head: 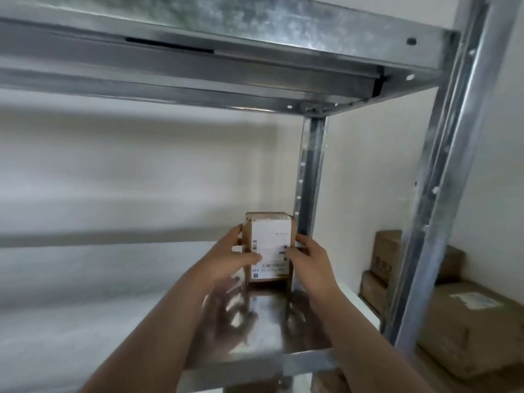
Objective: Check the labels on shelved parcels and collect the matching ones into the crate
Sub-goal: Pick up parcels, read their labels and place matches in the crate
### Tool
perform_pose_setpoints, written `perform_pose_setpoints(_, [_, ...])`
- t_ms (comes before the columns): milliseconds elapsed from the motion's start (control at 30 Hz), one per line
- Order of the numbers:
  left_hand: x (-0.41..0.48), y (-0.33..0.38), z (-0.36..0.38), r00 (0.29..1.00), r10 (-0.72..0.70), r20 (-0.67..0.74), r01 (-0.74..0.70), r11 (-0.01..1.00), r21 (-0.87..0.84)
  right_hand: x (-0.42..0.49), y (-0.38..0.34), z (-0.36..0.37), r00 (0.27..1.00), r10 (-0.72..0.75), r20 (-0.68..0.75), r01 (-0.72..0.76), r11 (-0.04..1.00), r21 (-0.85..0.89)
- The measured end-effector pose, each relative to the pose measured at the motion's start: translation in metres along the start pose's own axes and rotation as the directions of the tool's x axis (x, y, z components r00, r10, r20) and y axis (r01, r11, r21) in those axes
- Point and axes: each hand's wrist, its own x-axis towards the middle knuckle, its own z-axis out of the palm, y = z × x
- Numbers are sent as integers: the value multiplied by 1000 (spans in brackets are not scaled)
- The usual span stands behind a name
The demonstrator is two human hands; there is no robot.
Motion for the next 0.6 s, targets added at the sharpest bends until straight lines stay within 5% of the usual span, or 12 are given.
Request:
perform_pose_setpoints(300, [-48,14,-4,944,132,-301,-199,959,-204,-1,-12,5,973,-173,154,120,944,307])
perform_pose_setpoints(600, [-69,0,-16,924,160,-347,-250,940,-231,-22,-6,23,943,-241,231,141,915,378])
